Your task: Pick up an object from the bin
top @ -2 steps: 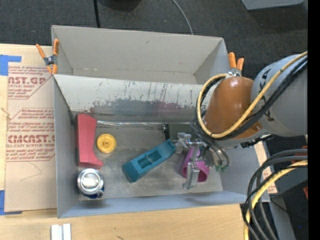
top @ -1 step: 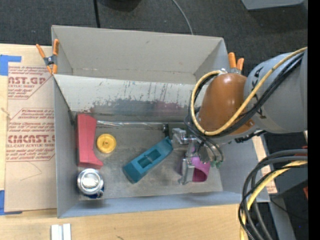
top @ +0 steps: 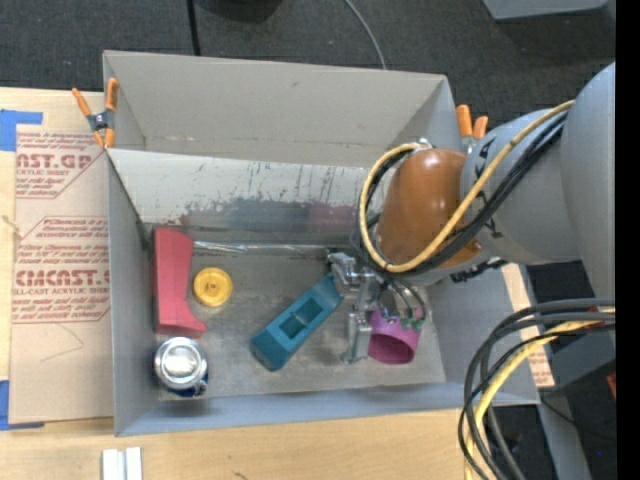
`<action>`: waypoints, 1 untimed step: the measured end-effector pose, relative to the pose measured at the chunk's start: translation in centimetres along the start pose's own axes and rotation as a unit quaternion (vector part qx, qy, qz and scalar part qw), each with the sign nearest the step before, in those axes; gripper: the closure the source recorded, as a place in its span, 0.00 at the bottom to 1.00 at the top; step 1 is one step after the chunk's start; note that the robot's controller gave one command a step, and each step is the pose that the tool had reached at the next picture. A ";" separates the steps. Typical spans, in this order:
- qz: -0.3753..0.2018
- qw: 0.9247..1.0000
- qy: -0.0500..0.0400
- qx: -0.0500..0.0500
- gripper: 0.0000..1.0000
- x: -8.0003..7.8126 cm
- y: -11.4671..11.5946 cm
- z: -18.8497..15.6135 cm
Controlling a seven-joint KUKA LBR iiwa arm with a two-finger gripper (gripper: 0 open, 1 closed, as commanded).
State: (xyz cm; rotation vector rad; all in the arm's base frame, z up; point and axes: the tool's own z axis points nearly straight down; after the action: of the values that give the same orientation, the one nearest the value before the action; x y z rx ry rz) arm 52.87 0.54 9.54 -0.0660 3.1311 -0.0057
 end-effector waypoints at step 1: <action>-0.013 1.000 -0.017 0.004 0.00 -0.4 2.1 0.3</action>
Offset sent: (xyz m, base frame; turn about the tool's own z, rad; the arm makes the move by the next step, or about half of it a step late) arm 0.0102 0.0441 -0.0254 -0.0512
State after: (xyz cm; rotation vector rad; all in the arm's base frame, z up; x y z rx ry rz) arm 53.14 2.69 9.27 -0.1056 3.0963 -0.0165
